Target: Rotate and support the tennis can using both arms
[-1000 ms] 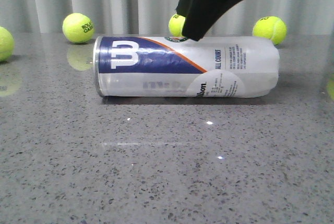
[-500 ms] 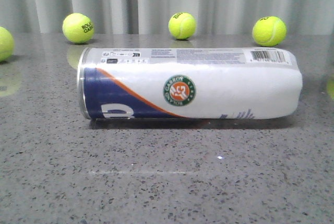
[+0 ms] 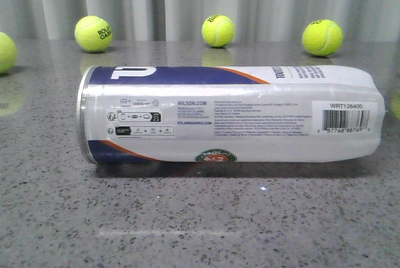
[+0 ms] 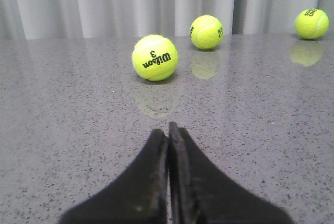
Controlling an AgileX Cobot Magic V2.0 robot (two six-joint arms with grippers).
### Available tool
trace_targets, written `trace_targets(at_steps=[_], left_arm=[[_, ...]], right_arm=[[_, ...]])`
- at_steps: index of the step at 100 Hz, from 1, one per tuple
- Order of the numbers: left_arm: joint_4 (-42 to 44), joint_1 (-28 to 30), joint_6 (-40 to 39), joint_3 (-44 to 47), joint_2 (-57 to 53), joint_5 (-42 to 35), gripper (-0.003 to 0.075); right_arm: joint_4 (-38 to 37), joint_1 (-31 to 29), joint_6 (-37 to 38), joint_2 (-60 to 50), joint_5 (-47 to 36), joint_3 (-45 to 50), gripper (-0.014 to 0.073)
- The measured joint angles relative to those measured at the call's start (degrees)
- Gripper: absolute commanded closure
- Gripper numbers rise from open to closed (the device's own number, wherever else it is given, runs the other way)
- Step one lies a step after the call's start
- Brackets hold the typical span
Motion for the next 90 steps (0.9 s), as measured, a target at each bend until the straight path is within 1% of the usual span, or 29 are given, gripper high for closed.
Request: trace_targets(at_steps=[13, 44, 71, 90], left_arm=[[0.0, 0.0, 0.0, 0.0, 0.0, 0.0, 0.0741], [0.0, 0.0, 0.0, 0.0, 0.0, 0.0, 0.0741], [0.0, 0.0, 0.0, 0.0, 0.0, 0.0, 0.0741], [0.0, 0.0, 0.0, 0.0, 0.0, 0.0, 0.0741]], right_arm=[[-1.6, 0.0, 2.7, -5.7, -5.2, 7.5, 0.0651], [-2.1, 0.0, 3.1, -19.2, -13.7, 23.4, 0.0651], [-2.1, 0.0, 3.3, -33.4, -21.5, 35.4, 0.0651], [-2.1, 0.0, 3.3, -42.9, -24.9, 42.1, 0.0651]])
